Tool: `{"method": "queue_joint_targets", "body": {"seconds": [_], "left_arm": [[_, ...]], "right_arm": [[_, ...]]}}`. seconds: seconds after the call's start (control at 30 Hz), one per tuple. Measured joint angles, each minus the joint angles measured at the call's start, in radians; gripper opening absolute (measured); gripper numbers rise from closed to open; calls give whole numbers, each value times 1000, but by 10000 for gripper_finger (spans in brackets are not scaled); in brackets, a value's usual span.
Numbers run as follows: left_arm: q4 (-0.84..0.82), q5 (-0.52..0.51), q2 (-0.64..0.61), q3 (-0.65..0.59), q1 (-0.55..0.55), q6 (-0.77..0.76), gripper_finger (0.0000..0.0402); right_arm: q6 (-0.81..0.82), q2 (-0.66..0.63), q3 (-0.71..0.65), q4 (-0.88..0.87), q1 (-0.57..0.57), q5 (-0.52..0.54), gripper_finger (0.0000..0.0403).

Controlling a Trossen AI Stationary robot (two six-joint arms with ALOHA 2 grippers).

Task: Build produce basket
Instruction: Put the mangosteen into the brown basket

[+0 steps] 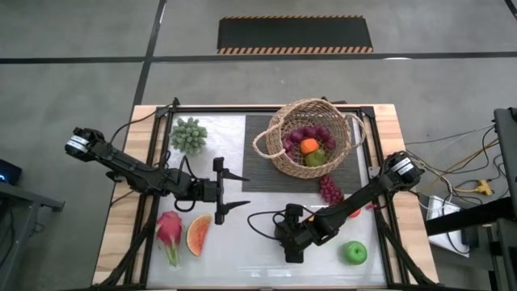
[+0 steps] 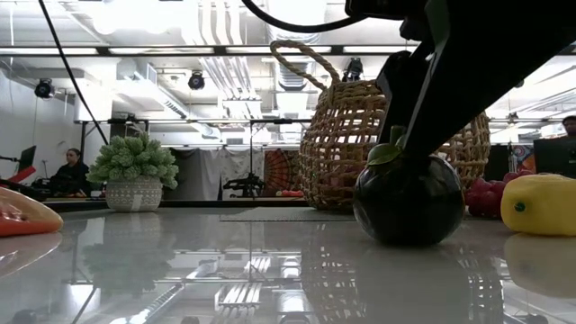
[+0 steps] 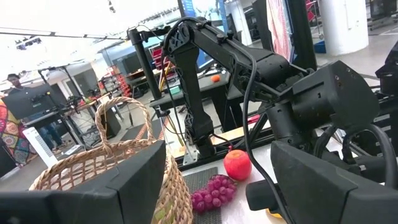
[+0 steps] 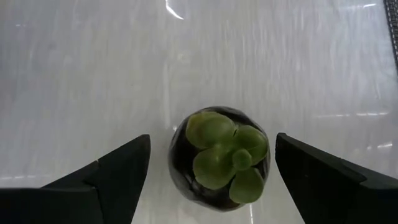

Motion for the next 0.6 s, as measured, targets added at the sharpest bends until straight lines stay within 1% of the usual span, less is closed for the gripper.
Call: {"method": "queue_joint_targets", "body": {"seconds": [0.07,0.13,0.3,0.43,0.6], "left_arm": [[0,0,0,0,0,0,272],[0,0,0,0,0,0,272],[0,0,0,0,0,0,272],[0,0,0,0,0,0,272],[0,0,0,0,0,41,272]], "right_arm": [[2,0,0,-1,-1,-3,316],[7,0,0,-4,-3,-12,294],[8,0,0,-4,-6,-19,217],[8,0,0,2,-6,-18,165],[7,-10,0,-6,-6,-18,127]]}}
